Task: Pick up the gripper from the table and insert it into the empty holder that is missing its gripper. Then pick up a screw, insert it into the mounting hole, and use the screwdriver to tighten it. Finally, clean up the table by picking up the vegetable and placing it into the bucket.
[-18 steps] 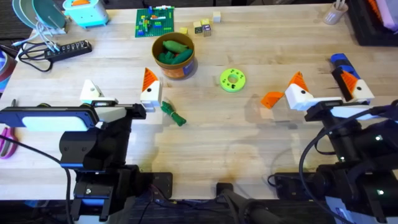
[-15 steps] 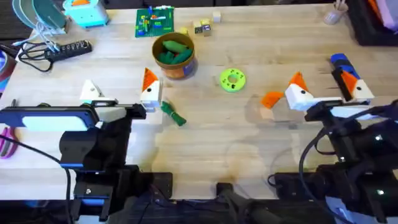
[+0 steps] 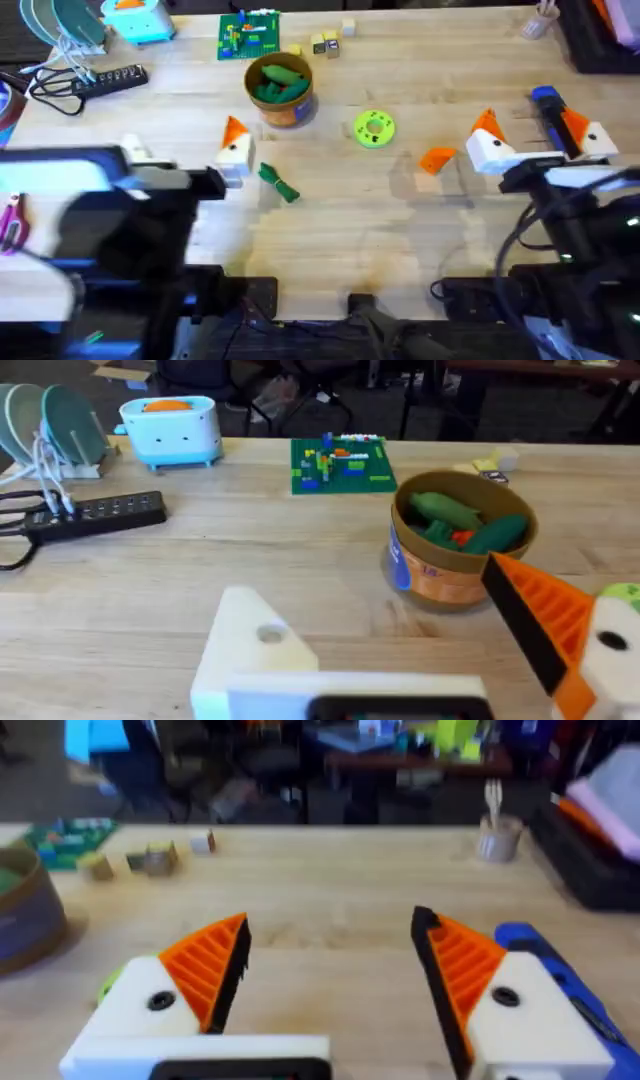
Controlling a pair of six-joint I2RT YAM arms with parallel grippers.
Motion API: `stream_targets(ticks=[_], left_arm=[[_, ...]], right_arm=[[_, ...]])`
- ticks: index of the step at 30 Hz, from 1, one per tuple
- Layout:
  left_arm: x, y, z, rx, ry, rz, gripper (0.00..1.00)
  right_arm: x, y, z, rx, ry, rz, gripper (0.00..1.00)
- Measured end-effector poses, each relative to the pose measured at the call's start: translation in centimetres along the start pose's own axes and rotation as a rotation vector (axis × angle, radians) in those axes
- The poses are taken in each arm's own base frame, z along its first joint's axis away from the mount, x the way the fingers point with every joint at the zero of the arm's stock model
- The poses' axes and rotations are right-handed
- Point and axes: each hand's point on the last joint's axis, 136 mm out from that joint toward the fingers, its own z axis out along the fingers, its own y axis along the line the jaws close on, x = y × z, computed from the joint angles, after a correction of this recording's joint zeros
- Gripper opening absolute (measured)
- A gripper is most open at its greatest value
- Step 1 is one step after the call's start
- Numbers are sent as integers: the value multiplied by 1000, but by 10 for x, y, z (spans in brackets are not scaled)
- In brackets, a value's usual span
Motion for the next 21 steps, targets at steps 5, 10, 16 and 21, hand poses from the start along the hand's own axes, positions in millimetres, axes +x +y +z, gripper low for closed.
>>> stream_targets(ticks=[5, 10, 16, 21], left_arm=[[-51, 1, -29, -19, 111, -83, 999], [-73, -10, -33, 13, 296, -158, 999], [-68, -27, -12, 91, 437, -205, 999], [-36, -32, -4, 95, 605, -239, 999]], right_arm=[[-29, 0, -16, 2, 156, 3, 991], [-63, 0, -24, 3, 322, 6, 991], [-61, 0, -8, 3, 458, 9, 991], [-45, 0, -1, 3, 533, 11, 992]])
